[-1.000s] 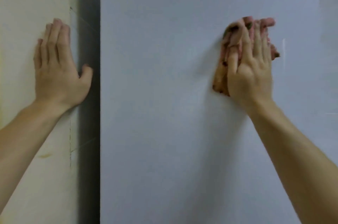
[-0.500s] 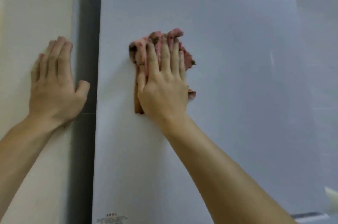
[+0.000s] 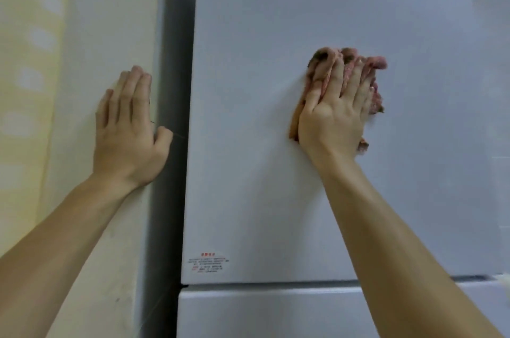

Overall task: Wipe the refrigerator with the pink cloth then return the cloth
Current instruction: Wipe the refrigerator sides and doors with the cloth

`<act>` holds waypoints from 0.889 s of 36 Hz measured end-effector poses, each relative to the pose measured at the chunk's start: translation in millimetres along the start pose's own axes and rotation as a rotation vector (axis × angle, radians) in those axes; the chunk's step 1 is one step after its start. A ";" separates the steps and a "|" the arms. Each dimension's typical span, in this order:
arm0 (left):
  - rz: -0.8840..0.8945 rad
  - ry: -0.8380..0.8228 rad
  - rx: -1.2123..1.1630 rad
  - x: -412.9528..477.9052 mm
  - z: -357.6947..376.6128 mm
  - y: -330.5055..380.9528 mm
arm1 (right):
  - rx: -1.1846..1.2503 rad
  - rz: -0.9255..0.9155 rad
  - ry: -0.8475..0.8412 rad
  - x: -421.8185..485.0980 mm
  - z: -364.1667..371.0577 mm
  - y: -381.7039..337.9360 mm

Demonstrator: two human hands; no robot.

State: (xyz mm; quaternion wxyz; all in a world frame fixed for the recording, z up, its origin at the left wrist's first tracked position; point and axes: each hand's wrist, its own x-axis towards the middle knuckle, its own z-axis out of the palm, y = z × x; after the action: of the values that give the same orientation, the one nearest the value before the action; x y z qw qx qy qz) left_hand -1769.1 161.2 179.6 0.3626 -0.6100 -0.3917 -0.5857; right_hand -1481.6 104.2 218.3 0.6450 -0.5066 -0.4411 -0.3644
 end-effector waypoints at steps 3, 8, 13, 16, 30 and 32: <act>0.024 0.000 0.007 -6.5 0.6 -1.5 | 0.008 -0.012 0.114 -25.5 15.9 -32.0; 0.057 0.038 -0.010 -16.0 3.9 -1.7 | 0.039 -0.374 0.044 -96.4 32.6 -64.3; 0.042 0.028 -0.046 -24.7 3.2 -1.6 | 0.041 -0.615 -0.131 -107.5 18.6 -36.8; 0.037 0.036 -0.065 -29.4 1.1 -2.3 | -0.002 -0.678 -0.184 -97.0 3.4 -5.4; 0.032 0.077 -0.113 -49.6 0.6 -11.3 | -0.035 0.022 0.075 -78.6 -2.9 16.3; 0.032 0.082 -0.112 -51.1 1.1 -9.4 | -0.024 -0.079 0.082 -93.1 6.2 -0.8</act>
State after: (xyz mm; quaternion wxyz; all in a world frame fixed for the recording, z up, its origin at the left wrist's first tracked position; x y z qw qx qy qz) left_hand -1777.4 163.5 128.3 0.3530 -0.6111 -0.3334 -0.6251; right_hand -1515.7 112.3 131.9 0.6416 -0.4812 -0.4294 -0.4154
